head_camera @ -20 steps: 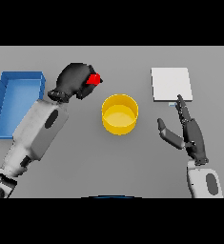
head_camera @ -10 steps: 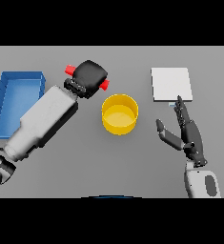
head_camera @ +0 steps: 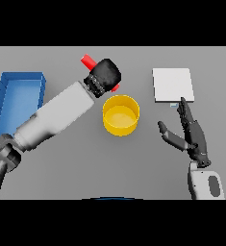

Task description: Pick up the red beaker and tilt it to pour out 1 green nut into yellow bowl. Pick up the yellow bowl and place it on the metallic measuring scale.

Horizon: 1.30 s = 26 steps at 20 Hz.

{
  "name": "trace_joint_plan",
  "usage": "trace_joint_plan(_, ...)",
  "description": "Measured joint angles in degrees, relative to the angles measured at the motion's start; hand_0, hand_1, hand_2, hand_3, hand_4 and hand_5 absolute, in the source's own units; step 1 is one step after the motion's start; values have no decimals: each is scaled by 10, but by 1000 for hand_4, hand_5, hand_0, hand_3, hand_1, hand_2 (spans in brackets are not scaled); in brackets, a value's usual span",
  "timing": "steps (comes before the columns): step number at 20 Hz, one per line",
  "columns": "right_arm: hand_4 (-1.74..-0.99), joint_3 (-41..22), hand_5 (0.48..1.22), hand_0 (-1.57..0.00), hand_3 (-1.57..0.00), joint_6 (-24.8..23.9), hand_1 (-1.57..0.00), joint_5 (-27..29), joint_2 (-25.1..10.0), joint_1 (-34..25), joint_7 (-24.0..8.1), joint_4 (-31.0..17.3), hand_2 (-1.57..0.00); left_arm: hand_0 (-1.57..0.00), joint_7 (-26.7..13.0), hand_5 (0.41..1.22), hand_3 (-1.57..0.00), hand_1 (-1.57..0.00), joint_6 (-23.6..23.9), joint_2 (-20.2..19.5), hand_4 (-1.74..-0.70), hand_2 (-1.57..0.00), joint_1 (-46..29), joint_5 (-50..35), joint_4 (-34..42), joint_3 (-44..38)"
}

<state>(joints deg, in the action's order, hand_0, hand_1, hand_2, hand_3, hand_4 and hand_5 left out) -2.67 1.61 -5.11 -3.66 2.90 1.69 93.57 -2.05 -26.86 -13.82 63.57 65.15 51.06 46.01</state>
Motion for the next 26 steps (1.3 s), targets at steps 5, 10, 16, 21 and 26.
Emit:
trace_joint_plan(5,-1287,-1,604,1,1,-4,1,-2,3,-3,4,0,1,-1571,12,1221,-1539,-1571,12,8,-1737,-1571,21,52,-19,51)
trace_joint_plan(10,-1289,-7,604,1,1,-7,1,-13,-1,5,-1,14,1,-1571,49,1221,-1561,-1571,-15,21,-1740,-1571,48,95,-29,108)
trace_joint_plan(16,-1268,-4,589,1,1,-15,1,-21,-2,-3,-4,5,1,-1571,59,1221,-1568,-1571,-26,39,-1741,-1571,82,130,-68,138)
trace_joint_plan(21,-1235,-8,584,1,1,-17,1,-30,-1,7,3,2,1,-1571,66,1221,-1570,-1571,-32,31,-1740,-1571,95,147,-62,150)
trace_joint_plan(26,-1219,-2,601,1,1,-10,1,-18,-4,2,19,-1,1,-1571,67,1181,-1571,-1390,-11,9,-1686,-1379,147,145,-72,115)
